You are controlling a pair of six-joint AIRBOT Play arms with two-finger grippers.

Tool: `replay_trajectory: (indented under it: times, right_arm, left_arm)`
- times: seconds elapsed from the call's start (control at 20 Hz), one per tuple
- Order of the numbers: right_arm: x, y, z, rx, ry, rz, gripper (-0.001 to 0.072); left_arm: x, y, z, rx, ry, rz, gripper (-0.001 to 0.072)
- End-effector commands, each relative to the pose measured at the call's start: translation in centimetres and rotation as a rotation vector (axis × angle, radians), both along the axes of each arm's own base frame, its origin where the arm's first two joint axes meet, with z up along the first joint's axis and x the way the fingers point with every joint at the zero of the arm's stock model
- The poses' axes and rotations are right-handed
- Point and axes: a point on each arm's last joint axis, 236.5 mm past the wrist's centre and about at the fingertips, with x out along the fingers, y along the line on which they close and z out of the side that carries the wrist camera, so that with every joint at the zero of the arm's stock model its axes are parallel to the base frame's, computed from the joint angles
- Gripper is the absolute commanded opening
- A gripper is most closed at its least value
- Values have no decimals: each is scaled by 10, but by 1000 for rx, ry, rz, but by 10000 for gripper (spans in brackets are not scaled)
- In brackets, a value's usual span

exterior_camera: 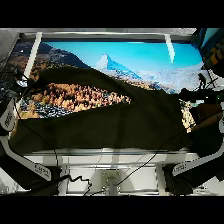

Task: Fold the clothes and pants, and hang the long-sleeved shirts on hangers.

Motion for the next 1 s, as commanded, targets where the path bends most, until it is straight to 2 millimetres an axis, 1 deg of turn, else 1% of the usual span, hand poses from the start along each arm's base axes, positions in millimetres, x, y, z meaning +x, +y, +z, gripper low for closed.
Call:
replay_trajectory:
  times: [0.0,0.05,0.15,0.2,0.25,0.3,0.4,0.5,0.6,0.7,0.8,0.85,0.95]
  right_arm:
    - [1,-1,0,-4,-3,-4,39]
    - [1,-1,0,-4,-3,-4,39]
    - [1,-1,0,-4,-3,-4,39]
    - [1,-1,0,-4,-3,-4,39]
    - [1,-1,0,-4,-3,-4,39]
    - [1,-1,0,-4,-3,-4,39]
    - [1,-1,0,-4,-3,-4,39]
    - [1,-1,0,-3,-3,-4,39]
    - [1,-1,1,-3,-3,-6,39]
    - [3,-3,2,1,-1,-35,39]
    - [11,-12,10,-17,-24,-89,38]
    - [16,-18,16,-32,-43,-119,39]
    - [28,-28,31,-46,-80,-169,38]
  left_arm:
    - [12,0,-10,-29,7,8,342]
    - [15,0,-12,-40,8,16,342]
    - [16,-7,-21,-62,30,3,341]
    - [17,-9,-22,-62,37,-12,267]
    - [19,-12,-19,-52,33,-29,110]
    - [21,-13,-14,-36,25,-52,16]
    - [30,-14,2,-14,-5,-75,15]
    - [37,-14,25,-9,-36,-90,15]
    - [44,-12,56,3,-80,-99,14]
    - [48,-5,93,29,-137,-95,14]
    - [44,7,132,65,-188,-84,12]
    - [39,14,147,74,-203,-78,12]
    - [24,22,171,69,-200,-84,12]
